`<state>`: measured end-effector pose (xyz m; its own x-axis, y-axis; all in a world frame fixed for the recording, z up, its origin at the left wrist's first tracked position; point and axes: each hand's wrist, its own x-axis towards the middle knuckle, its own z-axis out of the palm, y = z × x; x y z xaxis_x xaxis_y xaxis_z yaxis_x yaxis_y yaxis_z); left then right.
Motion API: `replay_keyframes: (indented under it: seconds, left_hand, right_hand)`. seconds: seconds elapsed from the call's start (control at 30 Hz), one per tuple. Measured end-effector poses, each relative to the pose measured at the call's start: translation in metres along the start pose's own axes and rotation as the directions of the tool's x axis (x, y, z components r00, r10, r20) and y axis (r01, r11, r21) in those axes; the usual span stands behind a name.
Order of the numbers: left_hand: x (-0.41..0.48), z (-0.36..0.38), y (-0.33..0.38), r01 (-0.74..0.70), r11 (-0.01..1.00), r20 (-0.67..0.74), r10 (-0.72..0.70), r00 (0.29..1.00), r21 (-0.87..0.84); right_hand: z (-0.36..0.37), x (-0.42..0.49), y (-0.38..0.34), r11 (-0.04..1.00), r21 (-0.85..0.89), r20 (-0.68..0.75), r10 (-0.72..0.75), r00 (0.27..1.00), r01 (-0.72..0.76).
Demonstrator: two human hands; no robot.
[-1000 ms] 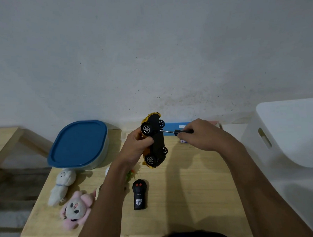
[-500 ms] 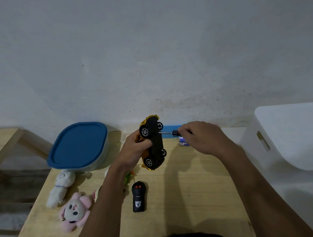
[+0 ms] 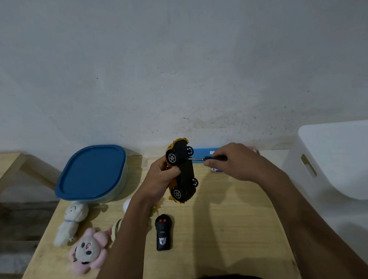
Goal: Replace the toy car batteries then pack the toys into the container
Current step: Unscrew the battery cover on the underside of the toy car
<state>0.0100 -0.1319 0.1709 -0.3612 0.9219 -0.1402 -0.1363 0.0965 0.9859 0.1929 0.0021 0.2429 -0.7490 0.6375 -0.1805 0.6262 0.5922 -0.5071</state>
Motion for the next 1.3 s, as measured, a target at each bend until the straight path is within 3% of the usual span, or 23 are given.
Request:
replay_keyframes:
  seconds: [0.13, 0.33, 0.5, 0.6, 0.7, 0.83, 1.1, 1.2, 1.3]
  left_hand:
    - [0.000, 0.000, 0.001, 0.001, 1.000, -0.011, -0.001, 1.000, 0.007]
    - [0.001, -0.001, 0.001, 0.009, 0.999, -0.024, -0.008, 1.000, 0.033]
    - [0.000, 0.000, 0.002, 0.011, 1.000, -0.017, -0.011, 1.000, 0.014]
    - [-0.001, 0.005, 0.003, 0.017, 1.000, -0.012, -0.017, 1.000, -0.018]
    - [0.000, 0.009, 0.001, 0.010, 1.000, 0.005, -0.010, 1.000, -0.025]
    - [0.000, 0.006, 0.000, 0.015, 1.000, 0.002, -0.015, 1.000, -0.014]
    - [-0.001, 0.008, 0.000, 0.011, 0.998, 0.029, -0.009, 1.000, -0.069]
    - [-0.001, 0.006, -0.001, 0.015, 0.997, 0.017, -0.014, 1.000, -0.069]
    - [-0.002, 0.006, 0.000, 0.015, 0.997, 0.023, -0.013, 1.000, -0.075]
  right_hand:
    - [0.000, -0.003, 0.000, 0.997, -0.075, -0.118, -0.033, 0.992, 0.024]
    - [0.004, -0.003, 0.005, 0.996, -0.066, -0.083, -0.062, 0.995, 0.057]
    - [0.004, -0.003, 0.013, 0.975, 0.156, -0.056, -0.153, 0.987, 0.160]
    - [0.004, -0.002, 0.010, 0.972, 0.219, 0.011, -0.084, 0.996, 0.080]
    - [0.007, 0.002, 0.008, 0.990, 0.138, 0.048, -0.032, 0.998, 0.025]
    - [0.002, 0.001, 0.004, 0.995, -0.073, -0.032, -0.073, 0.997, 0.071]
    - [-0.002, 0.005, 0.000, 0.998, -0.054, -0.008, -0.021, 1.000, 0.020]
    - [-0.003, 0.006, 0.002, 0.988, -0.133, -0.037, -0.089, 0.995, 0.084]
    - [-0.008, 0.005, 0.003, 0.993, -0.033, -0.014, -0.117, 0.993, 0.117]
